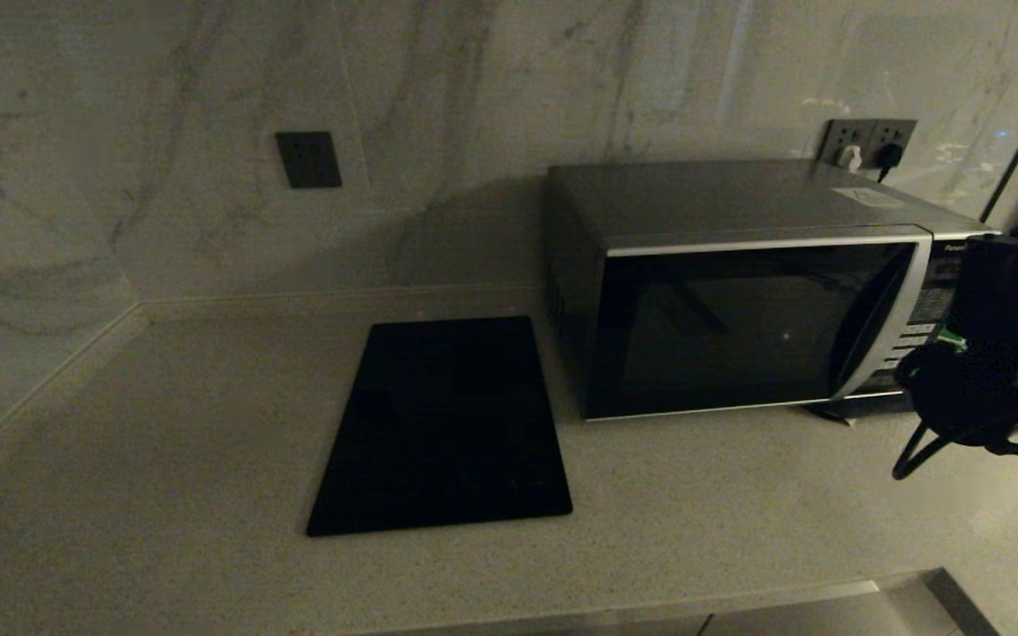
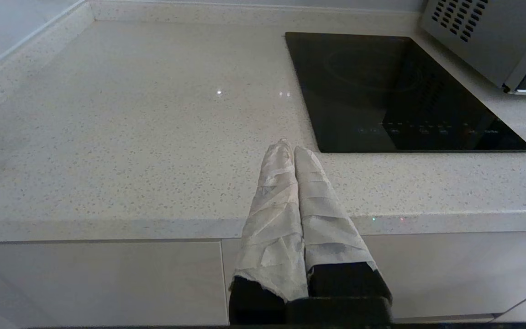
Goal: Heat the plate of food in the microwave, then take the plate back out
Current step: Open the microwave oven
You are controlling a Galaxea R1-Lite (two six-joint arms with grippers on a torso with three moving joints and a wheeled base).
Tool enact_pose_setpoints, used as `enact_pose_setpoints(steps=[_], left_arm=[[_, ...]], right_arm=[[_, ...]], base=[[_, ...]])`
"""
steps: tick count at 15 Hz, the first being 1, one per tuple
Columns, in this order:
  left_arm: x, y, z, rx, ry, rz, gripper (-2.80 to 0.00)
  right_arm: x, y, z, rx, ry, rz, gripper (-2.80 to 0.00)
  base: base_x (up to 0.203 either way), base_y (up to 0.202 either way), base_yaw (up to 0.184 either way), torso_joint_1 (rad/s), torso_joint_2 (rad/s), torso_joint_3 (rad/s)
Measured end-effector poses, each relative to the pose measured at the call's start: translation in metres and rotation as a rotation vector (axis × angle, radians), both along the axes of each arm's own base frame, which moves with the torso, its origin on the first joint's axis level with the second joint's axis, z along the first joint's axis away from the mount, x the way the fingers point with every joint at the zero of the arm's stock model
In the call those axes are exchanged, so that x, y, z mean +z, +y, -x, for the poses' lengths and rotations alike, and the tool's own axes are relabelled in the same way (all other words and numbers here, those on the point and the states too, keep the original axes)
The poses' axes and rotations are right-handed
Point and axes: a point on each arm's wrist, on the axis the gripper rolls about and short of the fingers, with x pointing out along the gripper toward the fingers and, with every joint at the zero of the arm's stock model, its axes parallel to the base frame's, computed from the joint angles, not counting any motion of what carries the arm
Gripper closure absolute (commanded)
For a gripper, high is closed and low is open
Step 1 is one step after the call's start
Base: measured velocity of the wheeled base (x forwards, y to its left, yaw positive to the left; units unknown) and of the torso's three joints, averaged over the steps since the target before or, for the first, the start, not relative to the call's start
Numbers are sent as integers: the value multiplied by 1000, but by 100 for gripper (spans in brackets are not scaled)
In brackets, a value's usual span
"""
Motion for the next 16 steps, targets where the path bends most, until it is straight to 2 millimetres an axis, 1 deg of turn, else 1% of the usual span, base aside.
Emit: enact_pose_setpoints(steps=[4, 7, 9, 12, 14, 16], left_arm=[[0, 0, 0, 0, 0, 0, 0], [0, 0, 0, 0, 0, 0, 0], [0, 0, 0, 0, 0, 0, 0], [0, 0, 0, 0, 0, 0, 0], [0, 0, 0, 0, 0, 0, 0], [0, 0, 0, 0, 0, 0, 0]], right_arm=[[-17, 3, -20, -6, 38, 9, -280], [-28, 3, -32, -13, 69, 16, -280], [-33, 5, -37, -12, 81, 18, -280], [-42, 12, -39, 9, 101, 24, -280], [-39, 17, -54, 12, 40, 9, -280], [-30, 22, -79, 9, -53, -13, -280]], base=[[0, 0, 0, 0, 0, 0], [0, 0, 0, 0, 0, 0], [0, 0, 0, 0, 0, 0], [0, 0, 0, 0, 0, 0], [0, 0, 0, 0, 0, 0], [0, 0, 0, 0, 0, 0]])
